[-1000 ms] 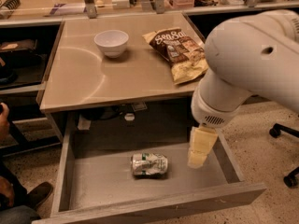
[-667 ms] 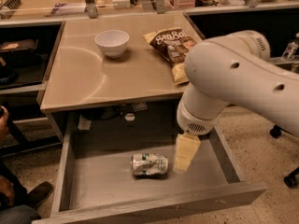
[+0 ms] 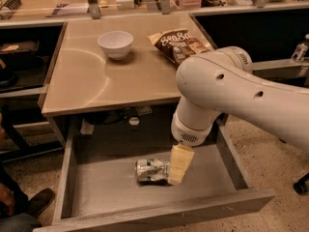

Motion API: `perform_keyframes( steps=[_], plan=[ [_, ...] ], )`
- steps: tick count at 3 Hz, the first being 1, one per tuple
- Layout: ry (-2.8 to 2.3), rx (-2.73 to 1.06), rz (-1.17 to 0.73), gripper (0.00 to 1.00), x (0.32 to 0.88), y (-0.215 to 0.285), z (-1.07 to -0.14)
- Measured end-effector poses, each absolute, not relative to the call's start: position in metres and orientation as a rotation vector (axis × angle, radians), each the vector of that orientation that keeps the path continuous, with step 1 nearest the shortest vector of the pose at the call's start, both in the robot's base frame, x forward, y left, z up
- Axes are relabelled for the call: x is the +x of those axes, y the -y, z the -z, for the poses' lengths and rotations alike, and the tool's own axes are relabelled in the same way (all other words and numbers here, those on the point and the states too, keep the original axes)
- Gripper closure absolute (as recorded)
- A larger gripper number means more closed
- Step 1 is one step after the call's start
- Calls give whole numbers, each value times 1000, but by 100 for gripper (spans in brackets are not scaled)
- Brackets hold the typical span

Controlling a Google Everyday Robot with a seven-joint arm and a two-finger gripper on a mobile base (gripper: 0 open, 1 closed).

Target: Pick 7up can from top drawer and place on counter

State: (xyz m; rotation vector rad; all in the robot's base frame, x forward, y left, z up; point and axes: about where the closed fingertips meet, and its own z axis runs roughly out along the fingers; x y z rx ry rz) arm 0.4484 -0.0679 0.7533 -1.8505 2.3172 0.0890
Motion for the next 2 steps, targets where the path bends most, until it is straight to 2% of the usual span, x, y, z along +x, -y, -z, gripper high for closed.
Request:
perform_keyframes(
  steps=[2],
  plan=[
    [-2287, -1824, -233, 0, 449, 74, -738]
  ],
)
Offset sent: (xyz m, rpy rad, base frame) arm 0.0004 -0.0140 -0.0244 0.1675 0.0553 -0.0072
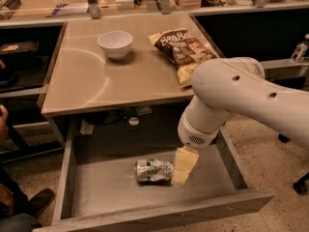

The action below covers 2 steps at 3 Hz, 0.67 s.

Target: Pick 7up can from top drawer and place on counter

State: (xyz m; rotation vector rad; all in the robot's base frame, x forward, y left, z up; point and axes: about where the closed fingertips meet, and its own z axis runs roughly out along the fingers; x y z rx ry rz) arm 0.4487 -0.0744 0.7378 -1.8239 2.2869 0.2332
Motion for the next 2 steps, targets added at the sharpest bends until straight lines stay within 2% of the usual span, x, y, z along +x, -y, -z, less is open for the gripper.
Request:
perform_keyframes(
  steps=[2],
  plan=[
    [-2274, -1789, -309, 0, 447, 80, -731]
  ],
)
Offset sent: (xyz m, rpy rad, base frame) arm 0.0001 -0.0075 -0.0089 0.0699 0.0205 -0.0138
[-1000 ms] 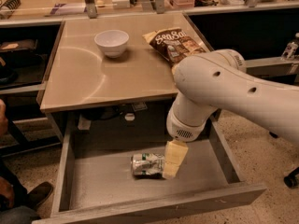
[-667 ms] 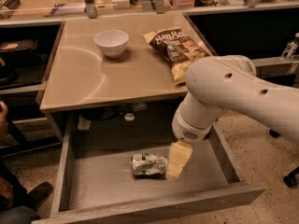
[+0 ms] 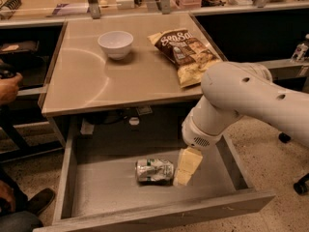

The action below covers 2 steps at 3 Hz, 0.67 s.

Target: Pick 7up can from top drawer and place on counter

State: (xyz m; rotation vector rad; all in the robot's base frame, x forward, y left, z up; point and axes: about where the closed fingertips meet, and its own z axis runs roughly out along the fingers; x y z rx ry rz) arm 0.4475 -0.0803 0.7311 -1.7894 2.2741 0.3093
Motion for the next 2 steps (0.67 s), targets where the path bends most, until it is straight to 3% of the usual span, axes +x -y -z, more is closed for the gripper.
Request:
perform_keyframes(
  steps=[2],
  plan=[
    [-2239, -1773, -299, 0, 440, 80, -740]
  ],
)
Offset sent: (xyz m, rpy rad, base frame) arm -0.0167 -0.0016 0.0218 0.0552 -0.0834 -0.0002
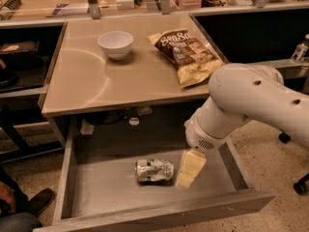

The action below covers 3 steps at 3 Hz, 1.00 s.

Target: Pick 7up can from top drawer and place on counter

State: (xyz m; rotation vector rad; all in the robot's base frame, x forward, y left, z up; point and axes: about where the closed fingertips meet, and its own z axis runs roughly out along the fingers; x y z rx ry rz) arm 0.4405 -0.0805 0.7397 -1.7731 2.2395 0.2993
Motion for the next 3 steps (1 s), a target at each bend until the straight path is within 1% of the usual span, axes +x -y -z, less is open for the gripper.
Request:
perform_keyframes(
  steps=[2, 3],
  plan=[
    [-2094, -1747, -339, 0, 419, 43, -760],
    [-2087, -1747, -344, 0, 420, 36, -755]
  ],
)
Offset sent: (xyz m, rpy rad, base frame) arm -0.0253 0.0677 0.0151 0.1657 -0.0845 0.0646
